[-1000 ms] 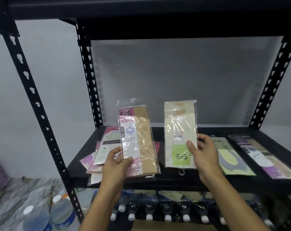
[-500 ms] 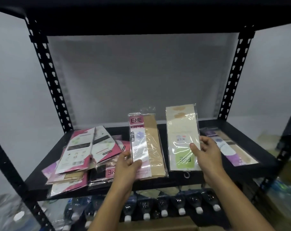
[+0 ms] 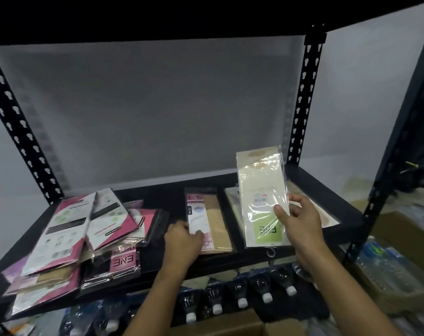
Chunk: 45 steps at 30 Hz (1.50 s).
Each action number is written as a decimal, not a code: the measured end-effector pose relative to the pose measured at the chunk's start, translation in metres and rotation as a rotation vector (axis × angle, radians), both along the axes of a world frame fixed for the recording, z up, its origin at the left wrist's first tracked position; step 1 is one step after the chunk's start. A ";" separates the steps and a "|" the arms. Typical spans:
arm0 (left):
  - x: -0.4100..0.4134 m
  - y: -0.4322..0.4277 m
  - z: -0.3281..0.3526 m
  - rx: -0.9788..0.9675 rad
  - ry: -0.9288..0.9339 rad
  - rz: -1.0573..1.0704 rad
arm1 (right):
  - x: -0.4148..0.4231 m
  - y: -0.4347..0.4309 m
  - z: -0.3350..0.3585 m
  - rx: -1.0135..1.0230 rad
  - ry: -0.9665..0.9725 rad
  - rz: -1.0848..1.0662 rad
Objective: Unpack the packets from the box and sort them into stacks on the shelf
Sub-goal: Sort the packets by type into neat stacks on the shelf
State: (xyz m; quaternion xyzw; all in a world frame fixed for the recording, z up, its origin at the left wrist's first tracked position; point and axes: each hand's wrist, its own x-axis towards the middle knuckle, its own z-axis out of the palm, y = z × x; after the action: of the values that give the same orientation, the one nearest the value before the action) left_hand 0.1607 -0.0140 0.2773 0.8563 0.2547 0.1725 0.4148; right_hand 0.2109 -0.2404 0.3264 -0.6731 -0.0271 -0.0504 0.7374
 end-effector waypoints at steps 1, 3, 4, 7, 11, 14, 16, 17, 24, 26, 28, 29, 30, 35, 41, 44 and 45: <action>0.001 -0.002 -0.004 0.085 0.043 0.007 | 0.000 -0.001 0.000 -0.004 -0.002 0.000; 0.001 -0.006 -0.009 0.160 0.079 0.023 | -0.001 -0.002 0.000 -0.016 -0.005 0.001; 0.001 -0.007 -0.009 0.160 0.084 0.024 | -0.001 -0.002 -0.001 -0.021 -0.006 0.004; 0.001 -0.006 -0.006 0.139 0.085 0.006 | -0.002 -0.002 -0.003 -0.043 -0.008 0.013; -0.005 -0.004 0.000 0.075 0.018 -0.031 | -0.004 0.000 -0.005 -0.044 -0.020 0.023; -0.012 -0.008 0.009 -0.013 -0.111 -0.037 | -0.007 0.005 -0.006 -0.036 -0.018 0.037; -0.018 -0.014 0.018 -0.102 -0.186 -0.039 | -0.009 0.009 -0.007 -0.038 -0.017 0.046; -0.021 -0.017 0.023 -0.157 -0.217 -0.053 | -0.010 0.011 -0.008 -0.038 -0.016 0.051; -0.033 -0.033 0.057 -0.355 -0.278 -0.223 | -0.022 0.023 -0.003 -0.024 -0.040 0.090; -0.036 -0.031 0.063 -0.496 -0.277 -0.224 | -0.023 0.024 -0.001 -0.049 -0.064 0.106; -0.039 -0.026 0.068 -0.689 -0.279 -0.218 | -0.024 0.022 0.001 -0.085 -0.095 0.130; -0.040 -0.022 0.070 -0.759 -0.270 -0.215 | -0.024 0.020 0.003 -0.109 -0.125 0.138; -0.041 -0.018 0.072 -0.824 -0.254 -0.216 | -0.024 0.017 0.005 -0.138 -0.164 0.148; -0.049 0.001 0.073 -1.089 -0.110 -0.258 | -0.028 0.005 0.015 -0.195 -0.360 0.216; -0.056 -0.004 0.078 -1.130 0.086 -0.441 | -0.035 0.008 0.010 -0.229 -0.467 0.259; -0.057 -0.007 0.075 -1.123 0.082 -0.437 | -0.037 0.010 0.007 -0.204 -0.511 0.240; -0.057 -0.007 0.074 -1.105 0.078 -0.444 | -0.037 0.011 0.006 -0.196 -0.529 0.238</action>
State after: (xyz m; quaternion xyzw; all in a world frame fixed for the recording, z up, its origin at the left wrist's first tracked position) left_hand 0.1033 -0.0214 0.3517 0.5520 0.1367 -0.1079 0.8155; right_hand 0.1744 -0.2295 0.3325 -0.6967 -0.3015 -0.1344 0.6369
